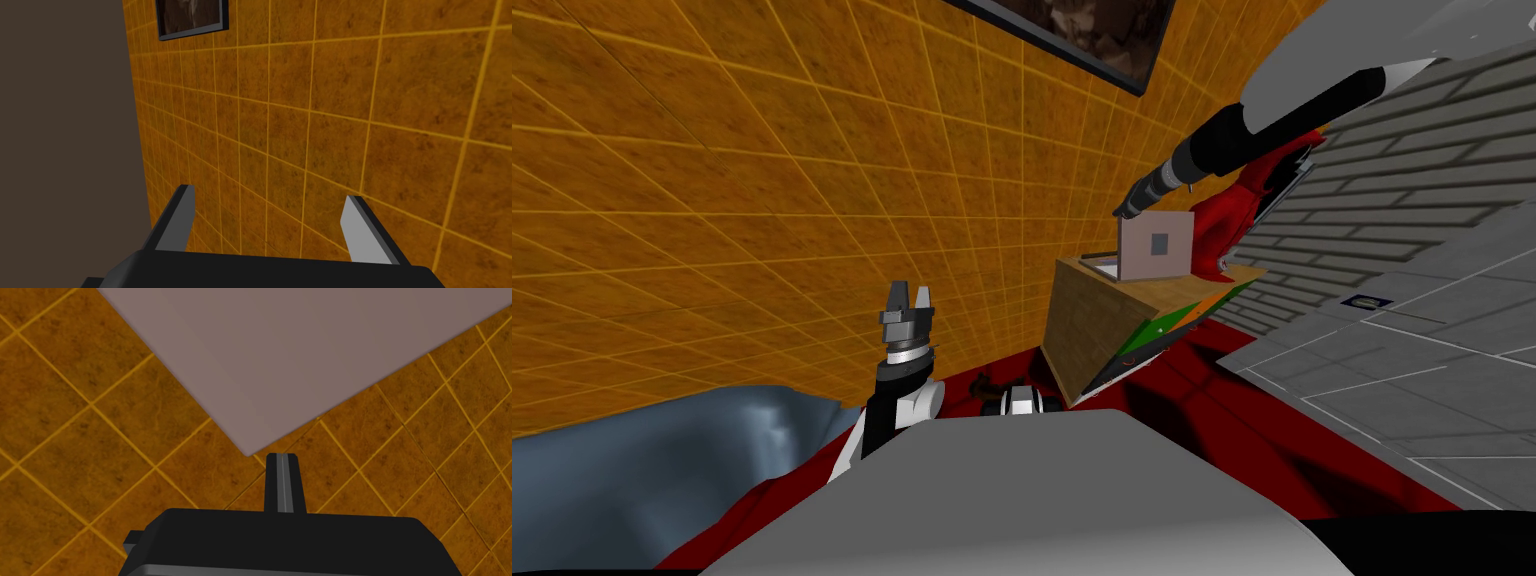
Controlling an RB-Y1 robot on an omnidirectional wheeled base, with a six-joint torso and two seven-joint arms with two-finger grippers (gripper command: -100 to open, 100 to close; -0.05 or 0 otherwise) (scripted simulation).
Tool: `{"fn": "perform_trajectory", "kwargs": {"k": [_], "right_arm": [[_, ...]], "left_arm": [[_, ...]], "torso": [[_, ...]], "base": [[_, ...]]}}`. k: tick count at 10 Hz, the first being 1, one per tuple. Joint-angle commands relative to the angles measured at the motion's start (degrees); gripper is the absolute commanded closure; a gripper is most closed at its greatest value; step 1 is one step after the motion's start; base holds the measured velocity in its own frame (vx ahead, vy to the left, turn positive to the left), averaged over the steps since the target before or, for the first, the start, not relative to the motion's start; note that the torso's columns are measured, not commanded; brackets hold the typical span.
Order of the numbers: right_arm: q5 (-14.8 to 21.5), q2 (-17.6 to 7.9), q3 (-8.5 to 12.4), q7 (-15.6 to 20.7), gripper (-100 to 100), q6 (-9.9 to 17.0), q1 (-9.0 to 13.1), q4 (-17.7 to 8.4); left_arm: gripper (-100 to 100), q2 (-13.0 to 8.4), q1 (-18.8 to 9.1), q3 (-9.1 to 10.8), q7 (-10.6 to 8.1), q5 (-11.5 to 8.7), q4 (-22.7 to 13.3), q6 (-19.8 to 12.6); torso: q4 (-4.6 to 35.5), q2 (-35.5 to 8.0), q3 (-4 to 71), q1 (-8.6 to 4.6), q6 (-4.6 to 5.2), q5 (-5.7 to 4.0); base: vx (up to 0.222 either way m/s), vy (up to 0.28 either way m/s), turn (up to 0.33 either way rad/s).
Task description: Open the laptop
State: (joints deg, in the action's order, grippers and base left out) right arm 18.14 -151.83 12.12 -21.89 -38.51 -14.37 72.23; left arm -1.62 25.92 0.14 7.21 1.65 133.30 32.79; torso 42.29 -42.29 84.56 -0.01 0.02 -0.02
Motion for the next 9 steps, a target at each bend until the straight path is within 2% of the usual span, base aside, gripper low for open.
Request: {"fn": "perform_trajectory", "kwargs": {"k": [1,2,6,7,9], "right_arm": [[-0.01,0.0,-0.01,0.04,100,-0.14,0.02,-0.06],[-0.36,-1.6,-0.06,-1.03,100,-1.62,0.31,0.19],[-0.36,-1.6,-0.06,-1.03,100,-1.62,0.31,0.19],[-0.71,-3.21,-0.11,-2.1,100,-3.1,0.61,0.45],[-0.71,-3.21,-0.11,-2.1,100,-3.1,0.61,0.45]], "left_arm": [[0,0.0,0.0,0.0,0.0,0.0,0.0,0.0],[0,0.0,0.0,0.0,0.0,0.0,0.0,0.0],[0,0.0,0.0,0.0,0.0,0.0,0.0,0.0],[0,0.0,0.0,0.0,0.0,0.0,0.0,0.0],[0,0.0,0.0,0.0,0.0,0.0,0.0,0.0]], "torso": [[0.03,-0.05,-0.04,0.04,0.01,0.02],[0.04,-0.08,-0.05,0.0,0.02,0.01],[0.0,0.01,0.01,0.0,-0.02,0.01],[0.0,-0.01,-0.01,0.02,0.01,0.01],[-0.03,0.06,0.04,-0.04,-0.03,0.0]], "base": [[0.011,-0.001,-0.057],[0.026,-0.022,-0.003],[0.02,-0.018,-0.012],[0.022,-0.004,-0.047],[0.031,-0.024,0.02]]}}
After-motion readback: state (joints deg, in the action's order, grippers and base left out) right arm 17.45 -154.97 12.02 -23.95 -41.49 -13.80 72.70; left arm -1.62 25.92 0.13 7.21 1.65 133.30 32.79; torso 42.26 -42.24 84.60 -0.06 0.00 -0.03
